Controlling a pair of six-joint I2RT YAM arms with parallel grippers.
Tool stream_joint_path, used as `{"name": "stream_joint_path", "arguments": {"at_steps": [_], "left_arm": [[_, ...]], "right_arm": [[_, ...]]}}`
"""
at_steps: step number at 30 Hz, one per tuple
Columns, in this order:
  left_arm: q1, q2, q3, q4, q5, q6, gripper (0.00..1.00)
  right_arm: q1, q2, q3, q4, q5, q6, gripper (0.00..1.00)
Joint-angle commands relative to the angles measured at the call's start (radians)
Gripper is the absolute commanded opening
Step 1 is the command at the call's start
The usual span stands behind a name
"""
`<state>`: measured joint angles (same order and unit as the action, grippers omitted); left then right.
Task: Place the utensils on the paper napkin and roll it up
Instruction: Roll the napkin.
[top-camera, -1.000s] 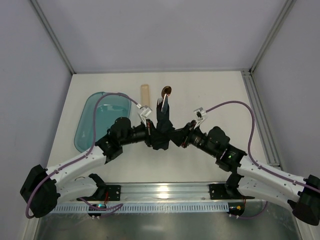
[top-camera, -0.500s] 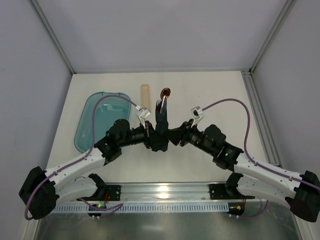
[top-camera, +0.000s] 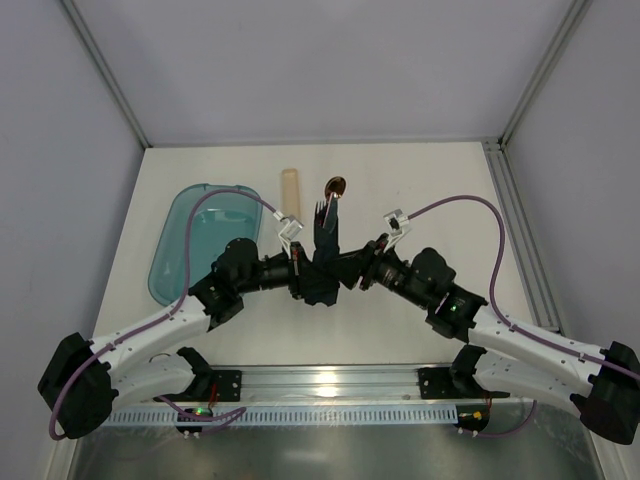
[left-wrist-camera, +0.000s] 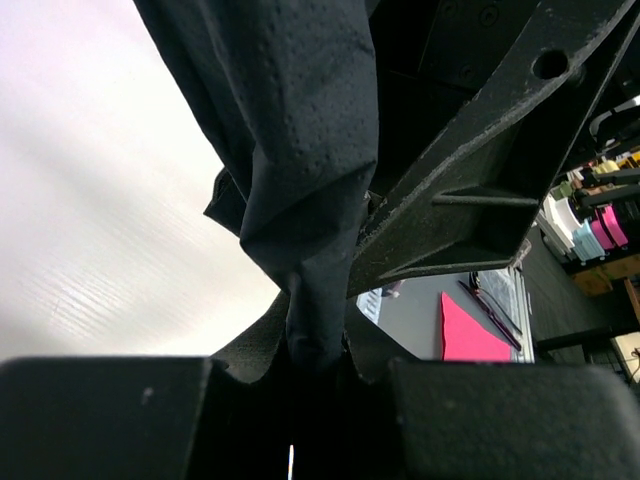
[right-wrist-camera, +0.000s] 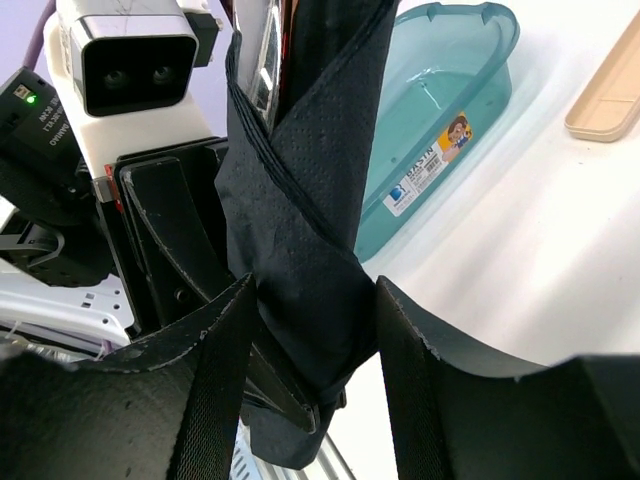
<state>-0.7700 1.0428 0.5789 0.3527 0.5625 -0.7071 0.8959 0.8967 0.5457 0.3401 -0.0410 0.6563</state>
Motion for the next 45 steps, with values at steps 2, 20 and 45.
{"name": "stream_joint_path", "arguments": {"at_steps": [2, 20, 45], "left_arm": [[0.001, -0.013, 0.007, 0.112, 0.069, -0.003, 0.00], [0.000, -0.007, 0.009, 0.132, 0.103, 0.005, 0.00], [0.000, -0.018, 0.032, 0.112, 0.145, 0.024, 0.00]], "right_arm": [[0.005, -0.008, -0.001, 0.097, -0.016, -0.007, 0.53], [0.000, -0.018, -0.041, 0.203, -0.085, -0.003, 0.46], [-0.014, 0.005, -0.036, 0.264, -0.125, 0.037, 0.37]]}}
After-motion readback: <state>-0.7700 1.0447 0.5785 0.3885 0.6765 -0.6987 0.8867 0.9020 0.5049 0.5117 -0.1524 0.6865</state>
